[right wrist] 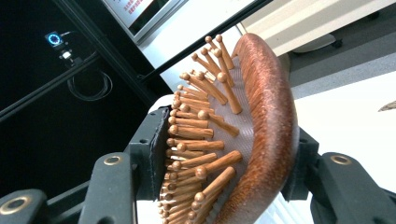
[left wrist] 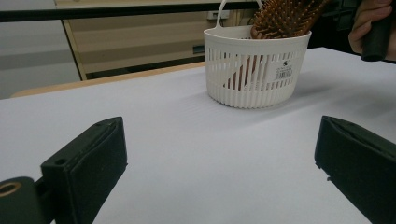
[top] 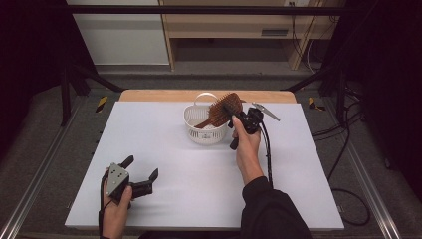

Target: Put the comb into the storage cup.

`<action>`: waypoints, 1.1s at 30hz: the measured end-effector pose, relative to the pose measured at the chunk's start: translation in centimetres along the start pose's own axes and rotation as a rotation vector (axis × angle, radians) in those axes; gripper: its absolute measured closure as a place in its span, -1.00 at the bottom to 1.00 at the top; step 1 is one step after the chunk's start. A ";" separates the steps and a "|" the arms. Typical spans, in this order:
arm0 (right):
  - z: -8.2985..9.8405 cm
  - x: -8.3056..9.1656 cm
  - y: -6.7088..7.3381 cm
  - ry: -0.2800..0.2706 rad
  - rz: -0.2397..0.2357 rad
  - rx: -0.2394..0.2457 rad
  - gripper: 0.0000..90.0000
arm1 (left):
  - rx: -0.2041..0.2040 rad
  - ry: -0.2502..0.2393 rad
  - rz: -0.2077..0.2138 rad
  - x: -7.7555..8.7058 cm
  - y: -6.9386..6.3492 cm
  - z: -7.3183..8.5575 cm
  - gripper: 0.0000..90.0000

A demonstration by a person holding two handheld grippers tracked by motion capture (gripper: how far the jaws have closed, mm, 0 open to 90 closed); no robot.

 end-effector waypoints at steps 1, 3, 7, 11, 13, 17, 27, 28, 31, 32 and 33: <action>0.0 0.0 0.0 0.001 0.000 0.002 -0.01 | 0.000 0.000 0.001 0.0 0.0 0.0 -0.95; 0.0 0.0 -0.1 0.003 0.000 0.003 -0.01 | -0.001 0.001 0.001 0.0 0.0 0.0 -0.95; 0.0 0.0 -0.1 0.004 0.003 0.004 -0.02 | 0.000 0.002 0.001 0.0 0.0 0.0 -0.95; 0.0 0.0 -0.1 0.005 0.003 0.005 -0.02 | -0.001 0.001 0.002 0.0 0.0 0.0 -0.95; 0.0 0.0 -0.1 0.005 0.003 0.007 -0.02 | 0.000 0.001 0.001 0.0 0.0 0.0 -0.95; 0.0 0.0 -0.2 0.006 0.002 0.009 -0.03 | 0.000 0.002 0.002 0.0 0.0 0.0 -0.95; 0.0 0.0 -0.2 0.008 0.003 0.010 -0.04 | 0.000 0.002 0.003 0.0 0.0 0.0 -0.95; 0.0 0.0 -0.2 0.008 0.003 0.011 -0.04 | 0.000 0.003 0.003 0.0 0.0 0.0 -0.95; 0.0 0.0 -0.2 0.008 0.004 0.013 -0.04 | -0.002 0.004 0.003 0.0 0.0 0.0 -0.95; 0.0 0.0 -0.2 0.010 0.005 0.013 -0.05 | -0.001 0.004 0.003 0.0 0.0 0.0 -0.95; 0.0 0.0 -0.2 0.011 0.007 0.014 -0.05 | -0.001 0.003 0.003 0.0 0.0 0.0 -0.95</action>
Point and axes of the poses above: each handheld gripper's, and its own axes: x roughly backward along the jaws, z roughly out of its underside, y roughly to its left, the point moved 5 cm from there along -x, roughly forward along the jaws, and after that the axes turned 14 degrees about z, right-handed, at the moved point
